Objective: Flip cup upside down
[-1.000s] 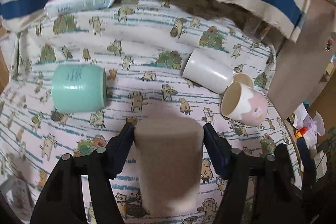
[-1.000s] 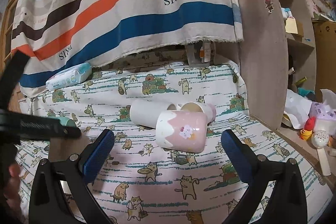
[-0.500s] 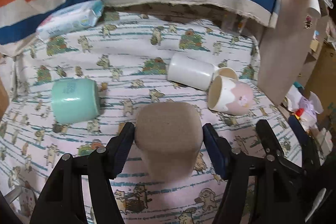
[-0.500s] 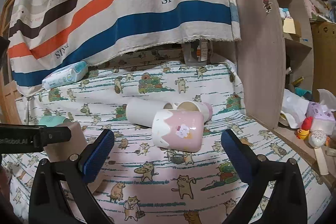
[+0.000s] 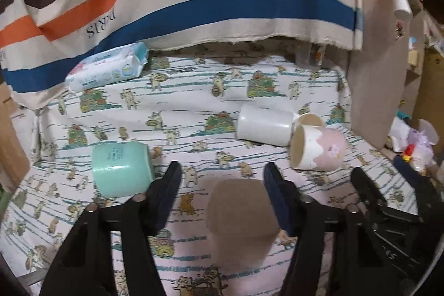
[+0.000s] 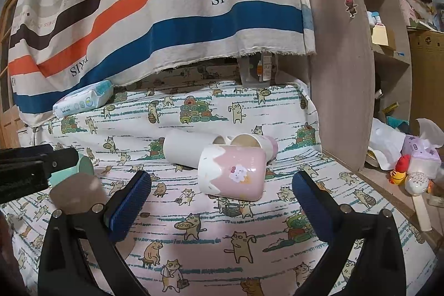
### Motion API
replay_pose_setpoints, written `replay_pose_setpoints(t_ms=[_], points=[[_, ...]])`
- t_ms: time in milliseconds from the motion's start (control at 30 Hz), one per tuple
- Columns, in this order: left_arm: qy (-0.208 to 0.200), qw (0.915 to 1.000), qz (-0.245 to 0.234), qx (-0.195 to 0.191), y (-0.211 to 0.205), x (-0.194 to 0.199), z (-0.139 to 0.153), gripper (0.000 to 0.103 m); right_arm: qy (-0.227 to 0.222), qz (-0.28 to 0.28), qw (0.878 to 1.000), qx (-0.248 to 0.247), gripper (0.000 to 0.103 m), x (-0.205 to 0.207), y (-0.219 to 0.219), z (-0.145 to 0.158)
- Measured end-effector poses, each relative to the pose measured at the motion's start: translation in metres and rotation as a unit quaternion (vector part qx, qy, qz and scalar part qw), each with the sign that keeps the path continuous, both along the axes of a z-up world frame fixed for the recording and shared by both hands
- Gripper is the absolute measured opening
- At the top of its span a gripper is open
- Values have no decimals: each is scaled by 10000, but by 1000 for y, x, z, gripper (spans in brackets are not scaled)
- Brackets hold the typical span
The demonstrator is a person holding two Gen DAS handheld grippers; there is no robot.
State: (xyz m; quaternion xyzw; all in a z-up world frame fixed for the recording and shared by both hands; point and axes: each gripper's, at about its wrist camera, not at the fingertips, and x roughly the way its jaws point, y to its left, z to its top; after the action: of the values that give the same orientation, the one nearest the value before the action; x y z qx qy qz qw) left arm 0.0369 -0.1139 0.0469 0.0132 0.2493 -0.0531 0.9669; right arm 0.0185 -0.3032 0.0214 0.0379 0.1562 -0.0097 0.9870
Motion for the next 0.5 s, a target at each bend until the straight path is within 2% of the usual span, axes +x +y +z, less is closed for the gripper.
replay_pose_setpoints(t_ms=[67,133,167,300,400,500], points=[[-212,9997,-80,-92,4,-7,4,88,4,5,10000,-3,102,-1,0,0],[-563,9983,-113,-117,7,-18,9,96,-2,-2,10000,-3,102,0,1,0],[-730,9972,-97,-89,8,-23,11,103,-5,-2,10000,-5,102,-1,1,0],[-1465,9891,52,167,17,-44,9,103,1,62,10000,-20,102,0,2,0],[-1604,9868,2,227,28,-50,0,103,-2,102,9999,-78,102,0,4,0],[-1592,9872,-12,108,41,-55,-14,103,1,119,9999,-120,102,0,6,0]])
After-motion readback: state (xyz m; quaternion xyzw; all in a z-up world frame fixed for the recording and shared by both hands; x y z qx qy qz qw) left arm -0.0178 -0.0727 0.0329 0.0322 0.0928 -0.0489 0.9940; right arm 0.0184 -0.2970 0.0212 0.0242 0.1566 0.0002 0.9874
